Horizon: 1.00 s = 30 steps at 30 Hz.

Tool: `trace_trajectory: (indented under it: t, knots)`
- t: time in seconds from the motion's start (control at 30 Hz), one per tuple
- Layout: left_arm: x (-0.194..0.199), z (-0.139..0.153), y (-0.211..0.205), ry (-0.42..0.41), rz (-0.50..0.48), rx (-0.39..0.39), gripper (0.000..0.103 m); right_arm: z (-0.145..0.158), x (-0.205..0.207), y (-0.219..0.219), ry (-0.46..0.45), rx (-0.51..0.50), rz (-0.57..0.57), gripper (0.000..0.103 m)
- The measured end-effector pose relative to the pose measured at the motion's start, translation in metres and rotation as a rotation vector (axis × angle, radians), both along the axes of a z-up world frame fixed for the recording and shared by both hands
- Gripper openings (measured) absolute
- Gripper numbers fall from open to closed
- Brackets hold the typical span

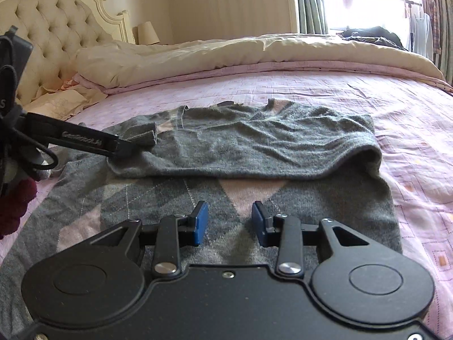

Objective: Fold small clothes

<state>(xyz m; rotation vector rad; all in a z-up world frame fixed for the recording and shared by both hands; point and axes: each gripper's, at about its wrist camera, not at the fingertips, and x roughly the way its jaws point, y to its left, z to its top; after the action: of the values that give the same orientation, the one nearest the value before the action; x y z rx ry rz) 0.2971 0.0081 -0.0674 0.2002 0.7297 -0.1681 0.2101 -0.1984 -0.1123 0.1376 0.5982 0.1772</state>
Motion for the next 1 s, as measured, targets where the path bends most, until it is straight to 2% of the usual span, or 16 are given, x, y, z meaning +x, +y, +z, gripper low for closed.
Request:
trace_trajectory:
  t: [0.03,0.07,0.1,0.13,0.17,0.2,0.23,0.27,0.3,0.37,0.47,0.8,0.9,0.93,1.0]
  knots:
    - [0.004,-0.003,-0.003,0.0,0.001,0.018,0.095,-0.005,-0.001,-0.001,0.004,0.013,-0.006,0.047]
    - [0.009,-0.006,-0.006,-0.001,0.001,0.036,0.077,-0.007,-0.002,-0.002,0.0,0.021,-0.011,0.047]
    - [0.014,-0.009,-0.008,0.008,0.0,0.057,0.067,-0.008,-0.004,-0.003,-0.007,0.025,-0.013,0.047]
    - [0.02,-0.012,-0.009,0.024,0.005,0.071,0.063,-0.008,-0.004,-0.003,-0.009,0.026,-0.014,0.047]
    - [0.024,-0.014,-0.008,0.036,0.01,0.072,0.053,-0.008,-0.004,-0.003,-0.009,0.026,-0.014,0.047]
    - [0.028,-0.015,-0.006,0.045,0.013,0.061,0.043,-0.008,-0.004,-0.003,-0.006,0.027,-0.014,0.047]
    - [0.032,-0.016,-0.002,0.055,0.026,0.043,0.04,-0.008,-0.003,-0.003,-0.005,0.031,-0.013,0.047]
    - [0.034,-0.014,0.004,0.056,0.04,0.014,0.032,-0.008,-0.003,-0.004,-0.003,0.035,-0.012,0.047]
    - [0.035,-0.011,0.01,0.046,0.047,-0.023,0.019,-0.007,-0.003,-0.005,-0.002,0.039,-0.01,0.047]
    - [0.033,-0.003,0.025,0.003,0.067,-0.115,0.009,-0.006,-0.002,-0.006,0.006,0.043,-0.007,0.046]
    - [0.032,0.004,0.044,-0.035,0.123,-0.154,0.007,-0.001,-0.001,-0.012,0.009,0.047,-0.015,0.046]
    - [0.038,-0.02,0.065,0.076,0.145,-0.17,0.008,-0.002,0.048,-0.071,0.057,0.127,-0.087,0.046]
    - [0.035,-0.025,0.067,0.073,0.134,-0.165,0.01,-0.004,0.056,-0.094,0.061,0.079,-0.209,0.045]
    - [0.034,-0.026,0.067,0.07,0.126,-0.153,0.01,-0.004,0.055,-0.105,0.065,0.08,-0.254,0.041]
    - [0.033,-0.026,0.065,0.06,0.109,-0.128,0.01,-0.003,0.049,-0.125,0.077,0.163,-0.271,0.037]
